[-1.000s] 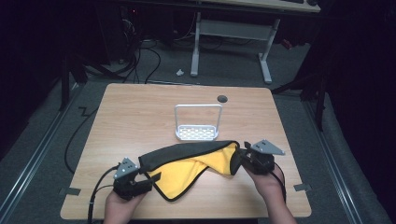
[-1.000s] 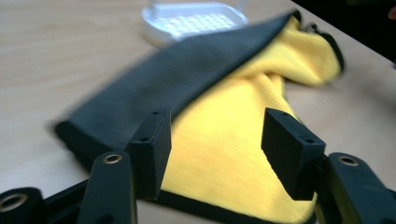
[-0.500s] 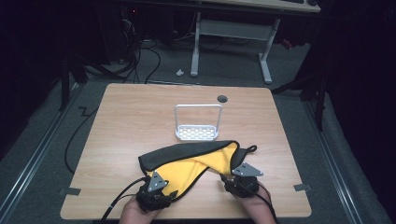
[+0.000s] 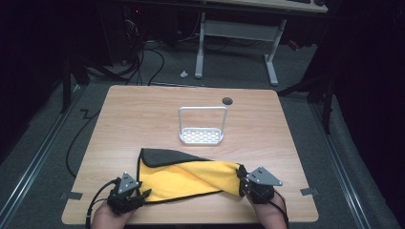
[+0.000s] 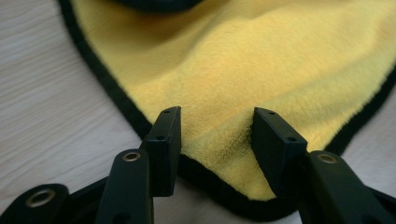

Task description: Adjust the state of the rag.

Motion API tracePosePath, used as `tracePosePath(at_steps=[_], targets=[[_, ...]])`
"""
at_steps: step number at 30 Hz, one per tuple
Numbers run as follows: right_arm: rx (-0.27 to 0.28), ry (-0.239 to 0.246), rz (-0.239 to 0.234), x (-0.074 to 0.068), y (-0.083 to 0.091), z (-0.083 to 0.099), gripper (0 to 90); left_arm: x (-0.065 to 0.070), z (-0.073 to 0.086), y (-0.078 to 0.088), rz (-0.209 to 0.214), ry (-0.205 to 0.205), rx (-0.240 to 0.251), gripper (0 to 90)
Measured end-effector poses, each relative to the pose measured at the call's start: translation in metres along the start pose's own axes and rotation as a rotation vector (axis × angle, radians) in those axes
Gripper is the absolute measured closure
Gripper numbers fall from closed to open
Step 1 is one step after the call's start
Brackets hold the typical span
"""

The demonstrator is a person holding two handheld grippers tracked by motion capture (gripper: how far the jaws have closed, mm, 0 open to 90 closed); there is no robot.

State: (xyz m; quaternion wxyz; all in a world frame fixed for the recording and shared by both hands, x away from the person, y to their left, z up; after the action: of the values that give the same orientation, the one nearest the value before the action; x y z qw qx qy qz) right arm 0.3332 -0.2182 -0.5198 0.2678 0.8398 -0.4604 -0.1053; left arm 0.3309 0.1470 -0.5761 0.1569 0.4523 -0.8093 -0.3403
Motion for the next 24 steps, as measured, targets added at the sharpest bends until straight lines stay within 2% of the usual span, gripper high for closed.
tracePosePath(at_steps=[3, 4, 5, 7, 8, 9, 11, 12, 13, 14, 15, 16, 17, 18, 20, 24], targets=[[-0.041, -0.021, 0.04, 0.02, -0.014, 0.003, 84.4, -0.006, -0.002, -0.002, -0.007, 0.018, -0.006, 53.6], [-0.041, -0.021, 0.04, 0.02, -0.014, 0.003, 84.4, -0.006, -0.002, -0.002, -0.007, 0.018, -0.006, 53.7], [-0.082, -0.068, 0.047, 0.036, -0.028, 0.008, 80.9, -0.006, -0.003, -0.002, -0.005, 0.02, -0.009, 53.6], [-0.1, -0.086, 0.073, 0.045, -0.033, 0.01, 74.6, -0.006, -0.002, -0.002, -0.015, 0.008, -0.013, 53.6], [-0.098, -0.104, 0.083, 0.048, -0.033, 0.009, 68.3, -0.005, -0.003, -0.002, -0.015, 0.015, -0.016, 53.5], [-0.084, -0.118, 0.082, 0.049, -0.029, 0.006, 65.9, -0.004, -0.004, 0.0, -0.011, 0.018, -0.016, 52.9], [-0.043, -0.124, 0.071, 0.044, -0.015, 0.002, 64.5, 0.004, -0.008, 0.003, 0.023, 0.015, 0.015, 50.9], [-0.03, -0.117, 0.065, 0.039, -0.008, 0.002, 64.4, 0.004, -0.008, 0.003, 0.023, 0.015, 0.015, 49.9], [-0.028, -0.11, 0.04, 0.03, -0.002, 0.005, 64.5, 0.014, -0.013, 0.003, 0.067, 0.01, 0.035, 49.0], [-0.036, -0.106, 0.022, 0.024, -0.001, 0.009, 64.9, 0.018, -0.014, 0.001, 0.072, -0.002, 0.031, 48.3], [-0.036, -0.106, 0.022, 0.024, -0.001, 0.009, 64.9, 0.018, -0.014, 0.001, 0.072, -0.002, 0.031, 48.1], [-0.074, -0.095, -0.01, 0.011, -0.003, 0.022, 66.8, 0.022, -0.014, -0.002, 0.07, -0.012, 0.021, 47.7], [-0.102, -0.09, -0.023, 0.005, -0.006, 0.03, 67.6, 0.027, -0.011, -0.008, 0.061, -0.033, -0.019, 47.4], [-0.131, -0.082, -0.022, 0.002, -0.007, 0.038, 68.8, 0.028, -0.011, -0.008, 0.055, -0.037, -0.014, 46.5], [-0.171, -0.107, -0.043, -0.004, -0.005, 0.051, 71.5, 0.032, -0.009, -0.005, 0.064, -0.038, -0.025, 46.3], [-0.203, -0.098, -0.067, -0.015, 0.008, 0.064, 71.7, 0.036, -0.006, 0.0, 0.071, -0.051, -0.038, 45.9]])
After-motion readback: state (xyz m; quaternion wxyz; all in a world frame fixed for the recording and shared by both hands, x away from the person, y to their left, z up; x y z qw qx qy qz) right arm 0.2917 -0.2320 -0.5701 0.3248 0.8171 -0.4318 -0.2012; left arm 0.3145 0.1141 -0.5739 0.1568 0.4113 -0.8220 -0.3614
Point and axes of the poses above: each handheld gripper's, and its own axes: y roughly backward along the jaws, z roughly out of its underside, x roughly to its right, the point moved 7 cm from there along -y, roughly forward along the jaws, and after that the axes turned 8 degrees about -z, right-handed, at the moved point
